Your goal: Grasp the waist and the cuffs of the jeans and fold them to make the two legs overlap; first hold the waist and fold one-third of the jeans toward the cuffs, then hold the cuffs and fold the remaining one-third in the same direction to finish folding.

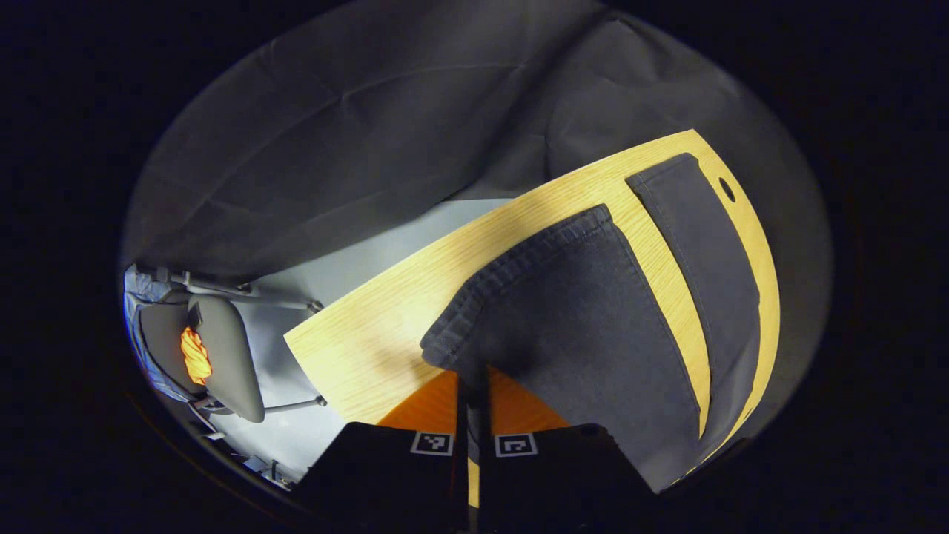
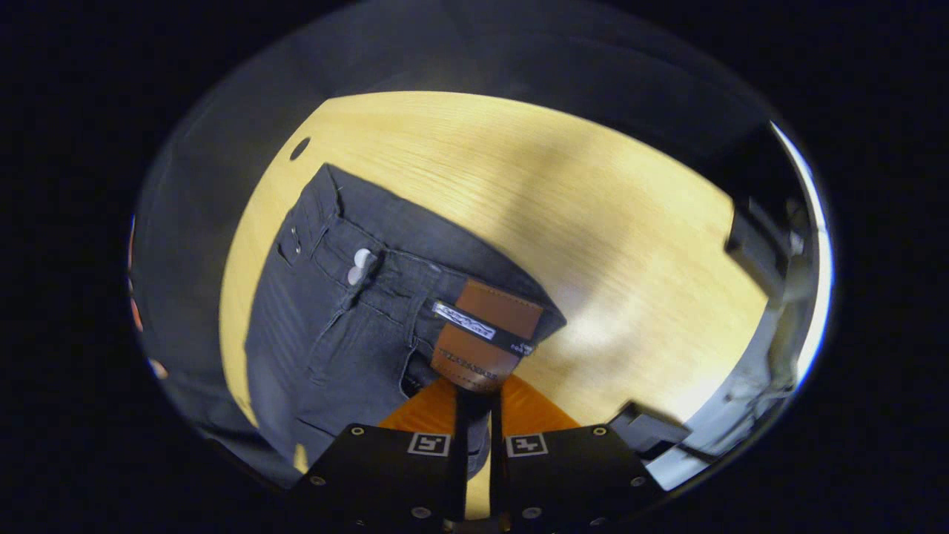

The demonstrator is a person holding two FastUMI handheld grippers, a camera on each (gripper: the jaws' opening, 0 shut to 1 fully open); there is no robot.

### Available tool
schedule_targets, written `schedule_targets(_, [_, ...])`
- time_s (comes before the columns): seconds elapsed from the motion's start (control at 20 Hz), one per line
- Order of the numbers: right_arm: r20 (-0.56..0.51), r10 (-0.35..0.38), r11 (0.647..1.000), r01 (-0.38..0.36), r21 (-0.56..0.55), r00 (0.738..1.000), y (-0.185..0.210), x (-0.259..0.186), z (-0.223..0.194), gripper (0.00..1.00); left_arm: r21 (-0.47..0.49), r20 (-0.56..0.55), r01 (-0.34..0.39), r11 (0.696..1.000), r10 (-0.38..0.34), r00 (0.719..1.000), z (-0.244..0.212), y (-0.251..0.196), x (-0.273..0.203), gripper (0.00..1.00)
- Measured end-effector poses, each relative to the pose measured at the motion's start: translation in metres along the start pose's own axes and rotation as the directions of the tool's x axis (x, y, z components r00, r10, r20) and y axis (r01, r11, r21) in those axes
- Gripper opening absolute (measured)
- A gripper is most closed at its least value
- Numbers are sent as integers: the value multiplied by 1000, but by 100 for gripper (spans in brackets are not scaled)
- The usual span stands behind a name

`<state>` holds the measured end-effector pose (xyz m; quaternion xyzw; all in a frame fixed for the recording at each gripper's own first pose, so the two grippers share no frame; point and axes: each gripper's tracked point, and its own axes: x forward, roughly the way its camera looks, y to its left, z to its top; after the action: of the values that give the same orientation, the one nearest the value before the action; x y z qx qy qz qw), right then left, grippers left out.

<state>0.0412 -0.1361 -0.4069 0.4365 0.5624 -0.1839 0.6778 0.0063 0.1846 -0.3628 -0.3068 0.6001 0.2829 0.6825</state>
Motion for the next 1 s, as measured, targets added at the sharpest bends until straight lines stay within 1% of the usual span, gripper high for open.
schedule_targets(0.05, [-11, 43, 998, -43, 51, 999, 2, -1, -2, 13, -10, 0, 17, 1000, -17, 1000, -4, -1, -2, 1])
schedule_targets(0.1, [1, 74, 993, -74, 91, 997, 4, 0, -2, 13, -6, 11, 36, 999, -36, 999, -3, -3, -5, 1])
schedule_targets(0.15, [16, 115, 988, -116, 102, 993, 10, -1, -1, 13, -4, 38, 59, 998, -59, 998, 1, -7, -9, 2])
schedule_targets(0.25, [54, 130, 986, -134, 95, 990, 8, -4, 3, 13, -1, 73, 107, 994, -107, 992, 10, -18, -23, 1])
schedule_targets(0.3, [60, 153, 982, -159, 107, 986, 11, -5, 4, 13, -2, 89, 131, 991, -130, 987, 15, -24, -31, 1])
schedule_targets(0.4, [87, 220, 966, -230, 119, 972, 15, -11, 10, 13, -6, 113, 188, 982, -186, 976, 22, -37, -43, 1])
schedule_targets(0.45, [95, 237, 963, -246, 108, 967, 12, -14, 15, 13, -3, 123, 209, 978, -207, 971, 25, -41, -51, 1])
schedule_targets(0.5, [103, 242, 963, -252, 98, 965, 8, -17, 14, 13, 6, 133, 231, 973, -229, 964, 27, -46, -59, 1])
schedule_targets(0.65, [120, 257, 960, -267, 80, 959, 9, -19, 19, 13, 44, 174, 284, 958, -287, 942, 40, -53, -88, 1])
schedule_targets(0.75, [132, 251, 961, -263, 86, 959, 6, -25, 21, 13, 34, 198, 313, 949, -313, 929, 58, -59, -102, 1])
schedule_targets(0.85, [140, 252, 959, -266, 93, 958, 9, -29, 23, 12, 40, 202, 324, 945, -325, 924, 67, -73, -101, 1])
schedule_targets(0.9, [140, 243, 963, -256, 88, 960, 6, -28, 22, 13, 44, 206, 326, 944, -328, 922, 69, -76, -102, 1])
schedule_targets(1.0, [150, 245, 960, -261, 100, 958, 10, -31, 23, 13, 44, 204, 352, 935, -353, 913, 76, -86, -108, 1])
